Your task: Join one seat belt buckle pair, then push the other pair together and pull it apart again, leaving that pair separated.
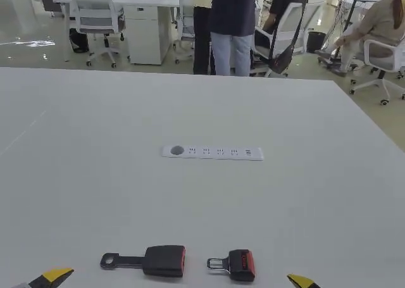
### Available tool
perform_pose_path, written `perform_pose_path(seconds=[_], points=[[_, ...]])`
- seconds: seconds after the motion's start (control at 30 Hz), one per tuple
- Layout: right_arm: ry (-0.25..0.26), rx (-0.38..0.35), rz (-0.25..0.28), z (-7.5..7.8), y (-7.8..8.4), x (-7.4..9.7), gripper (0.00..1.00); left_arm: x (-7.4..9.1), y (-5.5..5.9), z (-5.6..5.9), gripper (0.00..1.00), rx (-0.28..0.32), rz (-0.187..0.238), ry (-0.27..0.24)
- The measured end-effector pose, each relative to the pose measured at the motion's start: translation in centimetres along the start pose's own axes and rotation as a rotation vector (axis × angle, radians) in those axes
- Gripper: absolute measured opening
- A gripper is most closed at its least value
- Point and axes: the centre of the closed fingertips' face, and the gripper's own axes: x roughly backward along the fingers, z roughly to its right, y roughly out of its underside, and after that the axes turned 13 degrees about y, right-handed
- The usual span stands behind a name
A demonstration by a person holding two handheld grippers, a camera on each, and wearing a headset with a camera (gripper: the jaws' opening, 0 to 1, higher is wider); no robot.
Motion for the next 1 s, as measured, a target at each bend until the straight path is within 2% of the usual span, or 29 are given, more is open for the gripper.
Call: perform_pose_path(seconds=[0.13, 0.2, 0.27, 0.4, 0.6, 1.0], points=[[-0.012, -0.012, -0.009, -0.4, 0.6, -0.2, 0.99, -0.1, 0.9, 0.5, 1.00, 0.010, 0.002, 0.022], [-0.006, -0.030, 0.006, -0.3, 0.5, -0.1, 0.99, 0.0, 1.0, 0.5, 1.00, 0.016, 0.010, 0.023], [-0.003, -0.085, 0.039, -0.2, 0.1, -0.1, 0.99, 0.1, 1.1, 0.4, 1.00, 0.011, 0.019, 0.013], [-0.003, -0.101, 0.058, 0.0, 0.2, -0.1, 0.99, 0.5, 1.3, -0.1, 1.00, 0.021, 0.042, -0.002], [0.001, -0.115, 0.065, 0.0, -0.1, -0.2, 0.99, 0.5, 0.6, -0.3, 1.00, 0.042, 0.069, -0.009], [-0.005, -0.105, 0.069, -0.3, -0.7, -0.2, 0.99, 0.4, 0.3, -0.3, 1.00, 0.040, 0.074, -0.011]])
